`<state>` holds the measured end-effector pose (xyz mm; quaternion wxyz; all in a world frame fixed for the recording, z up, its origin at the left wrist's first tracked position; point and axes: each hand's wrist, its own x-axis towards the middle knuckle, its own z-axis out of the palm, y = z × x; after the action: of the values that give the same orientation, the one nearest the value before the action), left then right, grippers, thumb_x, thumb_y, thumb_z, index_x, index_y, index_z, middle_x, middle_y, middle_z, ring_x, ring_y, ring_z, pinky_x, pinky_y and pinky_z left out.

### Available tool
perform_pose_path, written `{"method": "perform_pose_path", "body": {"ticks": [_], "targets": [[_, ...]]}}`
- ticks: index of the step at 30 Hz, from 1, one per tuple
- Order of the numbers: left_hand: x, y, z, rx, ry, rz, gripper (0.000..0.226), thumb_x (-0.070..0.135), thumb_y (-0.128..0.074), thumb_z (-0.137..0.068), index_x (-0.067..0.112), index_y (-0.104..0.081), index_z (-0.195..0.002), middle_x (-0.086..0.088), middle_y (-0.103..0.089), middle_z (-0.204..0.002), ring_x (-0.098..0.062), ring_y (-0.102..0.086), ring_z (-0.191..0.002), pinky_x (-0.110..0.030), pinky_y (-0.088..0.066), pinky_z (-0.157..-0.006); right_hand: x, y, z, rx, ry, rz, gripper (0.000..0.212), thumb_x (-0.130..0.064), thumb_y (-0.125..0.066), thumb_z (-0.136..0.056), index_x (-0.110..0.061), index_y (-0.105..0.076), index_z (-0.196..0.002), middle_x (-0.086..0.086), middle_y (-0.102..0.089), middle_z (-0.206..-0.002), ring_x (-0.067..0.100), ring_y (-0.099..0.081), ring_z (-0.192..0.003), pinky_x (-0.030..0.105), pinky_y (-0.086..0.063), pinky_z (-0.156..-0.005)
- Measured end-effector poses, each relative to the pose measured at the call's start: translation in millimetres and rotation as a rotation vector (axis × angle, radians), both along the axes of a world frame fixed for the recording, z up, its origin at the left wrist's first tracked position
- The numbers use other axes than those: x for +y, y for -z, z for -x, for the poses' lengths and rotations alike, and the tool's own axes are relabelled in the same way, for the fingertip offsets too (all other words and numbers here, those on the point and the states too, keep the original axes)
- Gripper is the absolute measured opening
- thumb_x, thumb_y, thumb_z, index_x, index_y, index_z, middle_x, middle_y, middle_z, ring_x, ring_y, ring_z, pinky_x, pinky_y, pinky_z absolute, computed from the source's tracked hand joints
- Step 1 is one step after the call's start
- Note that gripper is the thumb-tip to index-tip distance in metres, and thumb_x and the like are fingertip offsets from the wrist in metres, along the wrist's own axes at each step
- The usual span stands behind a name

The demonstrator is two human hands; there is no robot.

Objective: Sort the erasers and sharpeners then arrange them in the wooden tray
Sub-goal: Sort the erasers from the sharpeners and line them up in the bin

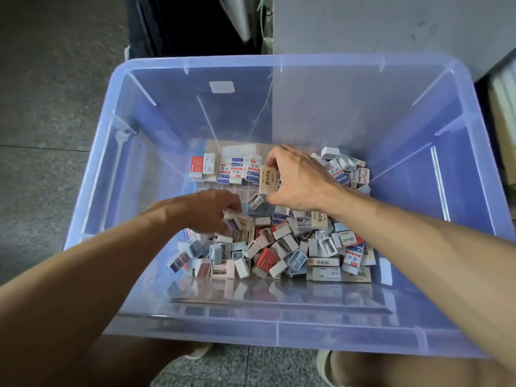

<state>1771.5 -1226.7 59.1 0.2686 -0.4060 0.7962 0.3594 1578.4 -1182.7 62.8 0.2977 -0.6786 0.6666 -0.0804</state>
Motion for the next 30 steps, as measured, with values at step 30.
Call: {"method": "perform_pose_path", "body": {"ticks": [30], "targets": [[22.6, -50.6, -22.9, 0.034, -0.650, -0.015, 0.013, 0.021, -0.070, -0.087, 0.015, -0.063, -0.095, -0.011, -0.070, -0.096, -0.030, -0.068, -0.090, -0.038, -0.055, -0.075, -44.2, 66.1, -57.0, 0.239, -0.176, 0.257, 0.041, -0.044, -0.068, -0.089, -0.010, -0.055, -0.108, 0.006, -0.061, -0.104, 0.019, -0.050, -0.087, 0.031, -0.043, -0.072]]}}
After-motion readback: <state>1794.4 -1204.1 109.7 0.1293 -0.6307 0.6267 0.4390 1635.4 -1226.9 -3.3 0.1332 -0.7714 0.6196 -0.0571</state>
